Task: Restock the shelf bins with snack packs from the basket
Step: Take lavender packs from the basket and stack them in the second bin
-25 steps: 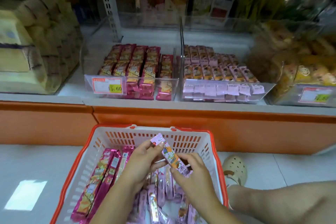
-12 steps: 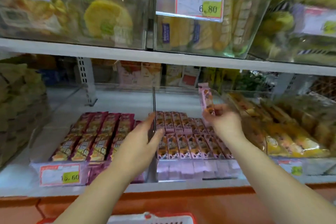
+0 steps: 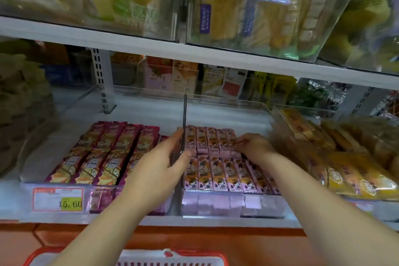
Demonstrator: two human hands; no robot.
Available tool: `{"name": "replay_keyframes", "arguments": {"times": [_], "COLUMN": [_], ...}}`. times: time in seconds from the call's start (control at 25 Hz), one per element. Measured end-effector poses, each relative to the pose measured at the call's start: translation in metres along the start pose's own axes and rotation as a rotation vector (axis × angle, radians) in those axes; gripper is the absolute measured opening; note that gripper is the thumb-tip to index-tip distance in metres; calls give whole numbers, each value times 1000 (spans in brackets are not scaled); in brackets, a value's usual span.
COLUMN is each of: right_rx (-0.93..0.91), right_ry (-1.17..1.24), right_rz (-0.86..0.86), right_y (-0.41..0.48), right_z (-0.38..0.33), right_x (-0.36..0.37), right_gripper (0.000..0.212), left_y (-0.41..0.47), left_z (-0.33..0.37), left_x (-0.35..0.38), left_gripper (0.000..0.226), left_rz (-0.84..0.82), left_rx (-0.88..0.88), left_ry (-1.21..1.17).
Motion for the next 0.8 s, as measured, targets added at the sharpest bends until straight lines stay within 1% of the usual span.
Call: {"name": "replay_keyframes", "arguments": {"times": [0.08, 0.12, 0.16, 0.2, 0.28, 0.32, 0.36, 0.4, 0.44, 0.48, 0.52, 0.6, 0.64, 0.68, 0.72, 0.8], "right_rx": [-4, -37, -100, -197, -434, -547, -636, -670, -634, -537, -428, -155, -39, 57, 133, 228], "right_ry": [-52, -41, 22, 116, 344, 424, 470, 511, 531, 516, 456, 248, 157, 95, 54, -6], "right_rz": [-8, 50, 149, 280, 527, 587, 600, 561, 472, 326, 128, -315, -472, -583, -656, -798], "right_y": [-7, -15, -28, -45, -97, -124, -148, -167, -180, -189, -192, -188, -184, -181, -180, -187], "right_z": [-1, -5, -10, -16, -30, -33, -29, -23, -13, -1, 12, 53, 75, 95, 111, 123], "right_x": [-2, -3, -2, 0, 16, 34, 61, 93, 129, 169, 207, 280, 310, 336, 358, 389], "right_gripper": [23, 26, 28, 29, 28, 28, 28, 29, 29, 30, 29, 27, 28, 28, 24, 8], "left_y": [0, -1, -6, -14, -44, -65, -89, -115, -138, -162, -182, -216, -229, -241, -250, -259], "left_z": [3, 5, 8, 10, 7, -1, -16, -36, -63, -94, -125, -176, -195, -207, -217, -228], "left_x": [0, 0, -2, -5, -10, -6, 2, 15, 30, 48, 67, 100, 113, 122, 130, 138], "left_gripper": [57, 56, 54, 51, 43, 37, 33, 31, 30, 30, 30, 26, 29, 31, 33, 37], "left_rz": [-10, -15, -7, 28, 171, 251, 309, 319, 279, 191, 78, -141, -212, -262, -311, -395], "left_rx": [-8, 1, 18, 45, 120, 148, 143, 94, -1, -146, -305, -575, -662, -720, -753, -788], "left_ry": [-28, -54, -81, -108, -153, -168, -171, -169, -176, -198, -221, -257, -272, -273, -262, -230]}}
Point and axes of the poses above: each hand's wrist, its own y-axis towards the middle knuckle, its own x-axis out of the palm, z = x × y, the point moved 1 cm from there along y, towards the middle knuckle, and after that the axes turned 12 degrees about -z, right-handed, at the moved point
